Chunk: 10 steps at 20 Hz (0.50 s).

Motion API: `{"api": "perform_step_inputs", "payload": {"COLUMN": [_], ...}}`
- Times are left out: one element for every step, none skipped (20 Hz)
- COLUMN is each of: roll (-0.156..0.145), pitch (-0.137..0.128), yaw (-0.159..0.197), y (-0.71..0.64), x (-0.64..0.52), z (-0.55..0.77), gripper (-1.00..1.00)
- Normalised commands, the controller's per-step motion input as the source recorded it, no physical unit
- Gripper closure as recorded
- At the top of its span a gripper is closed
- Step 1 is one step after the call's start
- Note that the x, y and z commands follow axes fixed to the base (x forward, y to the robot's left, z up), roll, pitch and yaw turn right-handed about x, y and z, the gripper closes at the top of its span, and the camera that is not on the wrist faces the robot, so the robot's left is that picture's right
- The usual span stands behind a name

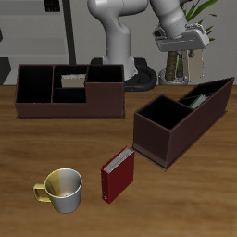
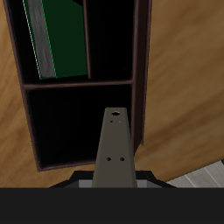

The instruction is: Place the right yellow book into the back desk caddy's back compartment and place the green book into the left desk caddy's back compartment and place the left yellow book into the left desk caddy's left compartment

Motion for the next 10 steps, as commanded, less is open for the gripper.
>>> {"api": "perform_step_inputs", "payload": {"roll": [0.034, -0.056, 0.038, 0.003, 0.05, -0.002, 0.076, 0.042, 0.006, 0.004], "pitch": [0.049, 0.103, -0.024, -0.033, 0.062, -0.04, -0.029, -0.056, -0.033, -0.035], "yaw": [0.031, -0.012, 0.043, 0.03, -0.022, 0.026, 0.02, 0.061, 0.051, 0.034], "y": [0.58, 0.18, 0.18, 0.14, 0.14, 0.06, 0.29, 0.1, 0.06, 0.05], "x": [0.18, 0.03, -0.02, -0.01, -0.01, -0.06, -0.09, -0.05, 0.05, 0.07], "z": [-0.27, -0.18, -0.01, 0.0, -0.06, 0.06, 0.02, 0.03, 0.06, 0.04], "gripper": [1.0, 1.0, 1.0, 1.0, 1.0, 1.0, 1.0, 1.0, 1.0, 1.0]}}
